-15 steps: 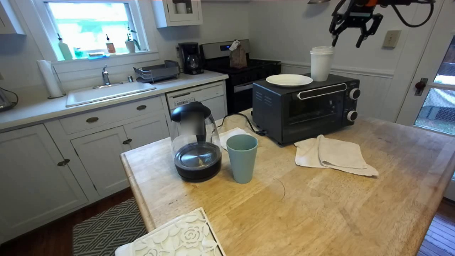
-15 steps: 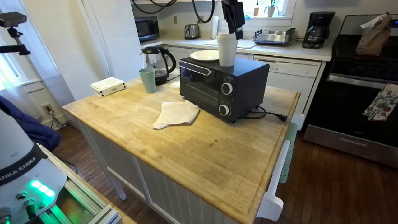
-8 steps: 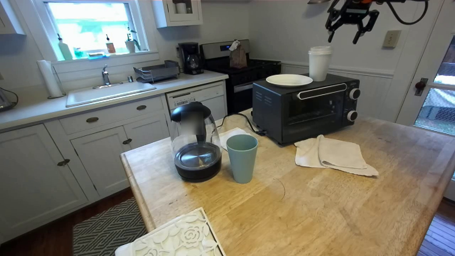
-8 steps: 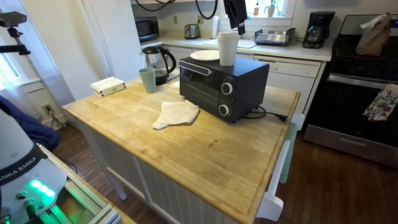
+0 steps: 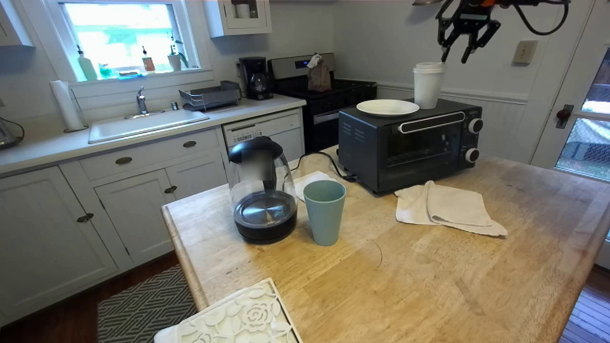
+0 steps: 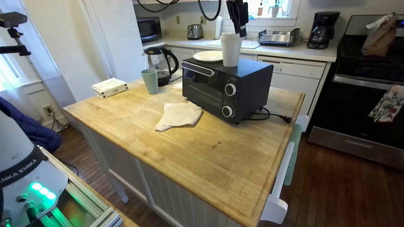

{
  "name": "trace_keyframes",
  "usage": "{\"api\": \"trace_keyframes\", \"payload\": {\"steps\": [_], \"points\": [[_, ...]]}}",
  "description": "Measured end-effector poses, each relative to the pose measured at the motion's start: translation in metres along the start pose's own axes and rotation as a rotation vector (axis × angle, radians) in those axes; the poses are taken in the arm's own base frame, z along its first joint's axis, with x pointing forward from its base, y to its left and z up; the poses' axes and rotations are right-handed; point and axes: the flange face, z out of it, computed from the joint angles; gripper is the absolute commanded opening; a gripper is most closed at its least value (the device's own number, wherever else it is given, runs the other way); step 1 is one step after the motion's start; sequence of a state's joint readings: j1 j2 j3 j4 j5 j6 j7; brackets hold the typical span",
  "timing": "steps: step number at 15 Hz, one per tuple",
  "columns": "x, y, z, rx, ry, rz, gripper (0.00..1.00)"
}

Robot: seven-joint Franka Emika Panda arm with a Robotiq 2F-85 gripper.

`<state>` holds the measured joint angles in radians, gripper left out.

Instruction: Put the white coffee cup on the white plate

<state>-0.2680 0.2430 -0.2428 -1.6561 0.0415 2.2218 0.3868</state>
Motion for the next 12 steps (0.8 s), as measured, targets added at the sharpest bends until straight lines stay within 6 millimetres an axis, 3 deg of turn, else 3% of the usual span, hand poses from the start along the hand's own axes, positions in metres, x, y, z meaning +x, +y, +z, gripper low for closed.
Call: {"api": "trace_keyframes", "payload": {"steps": [2,4,12], "points": [[0.002,-0.002,-0.001,0.004,0.004,-0.002,0.73],[0.002,-0.005,-0.003,0.009,0.008,-0.01,0.67],[0.0,-0.014,-0.004,0.038,0.001,-0.046,0.64]]}}
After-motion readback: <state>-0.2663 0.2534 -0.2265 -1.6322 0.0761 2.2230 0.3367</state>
